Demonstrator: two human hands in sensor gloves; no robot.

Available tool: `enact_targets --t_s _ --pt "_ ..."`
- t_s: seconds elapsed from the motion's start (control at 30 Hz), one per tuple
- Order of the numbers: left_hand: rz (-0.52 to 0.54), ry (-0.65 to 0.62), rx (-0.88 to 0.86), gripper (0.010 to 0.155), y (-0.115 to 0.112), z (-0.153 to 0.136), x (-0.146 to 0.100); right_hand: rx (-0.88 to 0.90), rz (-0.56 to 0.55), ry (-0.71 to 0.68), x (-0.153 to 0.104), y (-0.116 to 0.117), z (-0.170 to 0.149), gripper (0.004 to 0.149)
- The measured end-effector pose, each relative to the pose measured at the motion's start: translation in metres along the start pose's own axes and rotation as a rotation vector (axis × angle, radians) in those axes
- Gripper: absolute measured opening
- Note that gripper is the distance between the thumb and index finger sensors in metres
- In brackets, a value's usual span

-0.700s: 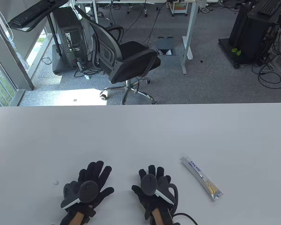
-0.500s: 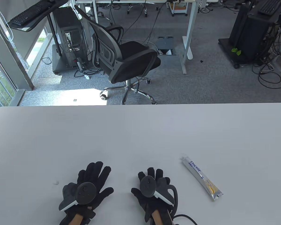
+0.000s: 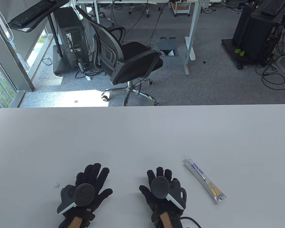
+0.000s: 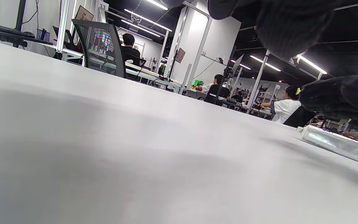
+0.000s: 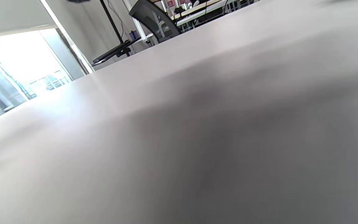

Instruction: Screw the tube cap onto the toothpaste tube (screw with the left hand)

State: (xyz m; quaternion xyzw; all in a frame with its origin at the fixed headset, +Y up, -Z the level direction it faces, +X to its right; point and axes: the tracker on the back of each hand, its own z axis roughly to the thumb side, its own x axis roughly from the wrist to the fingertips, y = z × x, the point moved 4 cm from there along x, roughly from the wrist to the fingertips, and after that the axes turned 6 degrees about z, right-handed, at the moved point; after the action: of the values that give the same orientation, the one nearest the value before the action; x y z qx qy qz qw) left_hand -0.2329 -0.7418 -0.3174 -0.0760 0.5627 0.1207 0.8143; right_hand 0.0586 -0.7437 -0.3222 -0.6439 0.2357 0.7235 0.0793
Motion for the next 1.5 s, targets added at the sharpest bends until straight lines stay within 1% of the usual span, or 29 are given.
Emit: enact_targets --t_s 0.1,0.17,0.27,0.37,0.43,0.5,0.6,0.67,0.7,0.73,0.8,0.83,0.9,0.93,1.0,1.03,1.07,1.13,1.2,1.23,1.3,1.33,1.37,1.43,1.5 --pt "0.016 -0.009 -0.002 0.080 0.003 0.001 0.001 -0.089 -0.085 0.094 -0.005 -0.039 -0.026 0.071" --pt "0.013 -0.004 -0.017 0.080 0.002 0.000 -0.001 -0.069 -0.147 0.180 -0.009 -0.062 -0.051 0.071" --pt "-0.004 -0.002 -0.024 0.080 0.001 -0.001 -0.002 -0.020 -0.192 0.313 -0.010 -0.077 -0.086 0.073" --pt "0.004 0.000 -0.039 0.080 0.002 -0.002 -0.002 -0.011 -0.170 0.465 -0.007 -0.075 -0.122 0.076" --pt "-0.002 0.004 -0.048 0.079 0.001 -0.002 -0.003 -0.005 -0.147 0.533 -0.005 -0.066 -0.142 0.077" --pt "-0.007 0.004 -0.056 0.079 0.001 -0.002 -0.004 0.013 -0.091 0.593 -0.002 -0.052 -0.162 0.078" --pt "-0.003 -0.013 -0.078 0.079 0.003 -0.001 -0.003 0.056 -0.063 0.621 0.005 -0.038 -0.177 0.081" --pt "-0.003 -0.020 -0.074 0.079 0.003 0.000 -0.002 0.023 -0.033 0.641 0.011 -0.033 -0.181 0.083" --pt "-0.005 -0.021 -0.072 0.079 0.002 0.000 -0.002 0.010 -0.027 0.647 0.012 -0.033 -0.182 0.081" --pt "-0.008 -0.021 -0.071 0.079 0.002 -0.001 -0.002 0.009 -0.031 0.643 0.014 -0.034 -0.182 0.078" --pt "-0.016 -0.021 -0.076 0.079 0.001 0.000 -0.001 0.037 -0.058 0.641 0.013 -0.036 -0.182 0.064" --pt "-0.019 -0.021 -0.075 0.079 0.000 0.000 -0.001 0.031 -0.084 0.641 0.012 -0.037 -0.182 0.059" --pt "-0.024 -0.023 -0.072 0.079 0.000 0.001 -0.001 0.035 -0.102 0.601 0.010 -0.037 -0.178 0.049" --pt "-0.025 -0.023 -0.072 0.079 0.000 0.001 -0.001 0.044 -0.120 0.575 0.008 -0.038 -0.175 0.047" --pt "-0.024 -0.017 -0.069 0.079 0.000 -0.001 -0.001 0.092 -0.131 0.511 0.006 -0.039 -0.169 0.046" --pt "-0.024 -0.011 -0.064 0.079 0.000 -0.002 0.000 0.145 -0.135 0.458 0.004 -0.040 -0.164 0.046" --pt "-0.026 -0.005 -0.058 0.078 0.001 -0.003 0.000 0.211 -0.140 0.375 0.003 -0.041 -0.157 0.046" --pt "-0.020 0.003 -0.052 0.078 0.002 -0.005 0.000 0.365 -0.145 0.234 0.002 -0.045 -0.143 0.047" --pt "-0.010 0.010 -0.054 0.078 0.004 -0.006 0.000 0.570 -0.213 0.074 -0.001 -0.050 -0.119 0.047" --pt "-0.009 0.011 -0.055 0.078 0.004 -0.006 0.000 0.632 -0.228 0.035 -0.002 -0.050 -0.111 0.053" --pt "-0.013 0.012 -0.057 0.078 0.003 -0.006 0.000 0.820 -0.243 -0.067 -0.002 -0.052 -0.083 0.054" --pt "-0.015 0.010 -0.055 0.078 0.003 -0.006 0.000 0.868 -0.234 -0.095 -0.001 -0.052 -0.073 0.054" --pt "-0.018 0.006 -0.053 0.078 0.002 -0.005 -0.001 0.911 -0.230 -0.121 0.000 -0.052 -0.061 0.049" --pt "-0.014 -0.002 -0.051 0.077 0.003 -0.003 -0.001 0.940 -0.230 -0.156 0.001 -0.051 -0.039 0.049" --pt "0.008 -0.010 -0.061 0.077 0.008 -0.001 -0.002 0.970 -0.217 -0.179 0.002 -0.044 -0.023 0.049"
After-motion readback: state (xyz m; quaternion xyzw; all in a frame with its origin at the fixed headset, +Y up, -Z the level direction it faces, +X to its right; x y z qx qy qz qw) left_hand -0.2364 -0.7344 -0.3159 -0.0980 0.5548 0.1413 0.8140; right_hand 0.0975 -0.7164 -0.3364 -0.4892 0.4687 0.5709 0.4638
